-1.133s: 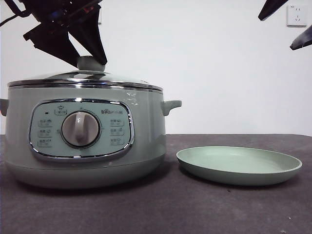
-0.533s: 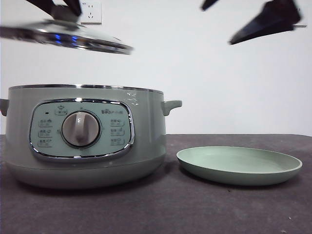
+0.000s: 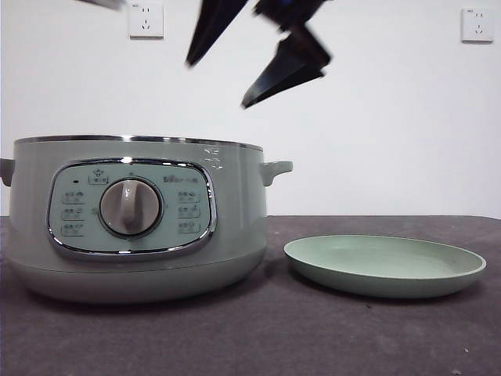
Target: Take the corn out from the steamer,put the corn on the plate,close the lid
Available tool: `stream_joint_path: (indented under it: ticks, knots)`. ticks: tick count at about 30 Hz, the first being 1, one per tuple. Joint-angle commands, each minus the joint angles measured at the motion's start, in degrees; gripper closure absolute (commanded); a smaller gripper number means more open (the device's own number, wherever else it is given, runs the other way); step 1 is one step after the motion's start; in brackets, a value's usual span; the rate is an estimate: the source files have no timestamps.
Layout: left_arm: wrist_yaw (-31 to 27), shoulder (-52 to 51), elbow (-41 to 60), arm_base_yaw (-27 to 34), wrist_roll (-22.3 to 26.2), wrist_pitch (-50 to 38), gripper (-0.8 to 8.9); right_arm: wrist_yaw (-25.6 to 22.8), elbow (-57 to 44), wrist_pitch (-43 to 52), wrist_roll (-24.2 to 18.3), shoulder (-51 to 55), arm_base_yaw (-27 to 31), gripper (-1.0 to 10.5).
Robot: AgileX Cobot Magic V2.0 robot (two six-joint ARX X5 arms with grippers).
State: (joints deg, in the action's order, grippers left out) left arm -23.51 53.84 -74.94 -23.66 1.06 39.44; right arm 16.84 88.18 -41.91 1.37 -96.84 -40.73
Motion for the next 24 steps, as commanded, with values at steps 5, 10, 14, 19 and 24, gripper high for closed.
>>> stream_joint_path:
  ticks: [5, 10, 14, 19, 24]
  knots:
    - [-0.9, -5.62, -1.01, 0.13, 0.52, -2.43, 8.22, -3.1, 11.5, -3.72, -2.08, -12.09, -3.89, 5.4]
    - [-2.03, -7.28, -1.01, 0.13, 0.74, -1.92, 8.22, -7.65, 15.34, -4.52, -3.48, -17.92, -6.69, 5.4]
    - [-2.01, -7.54, -1.01, 0.13, 0.72, -0.87, 8.22, -10.84, 16.55, -4.59, -4.35, -21.49, -8.22, 5.4]
    - [-1.99, -7.54, -1.01, 0.11, 0.7, 0.09, 8.22, -11.28, 16.79, -4.39, -4.9, -24.83, -8.79, 5.4]
    - [-1.97, -7.54, -1.01, 0.11, 0.7, 0.13, 8.22, -11.41, 16.79, -3.72, -4.94, -27.02, -8.79, 6.9]
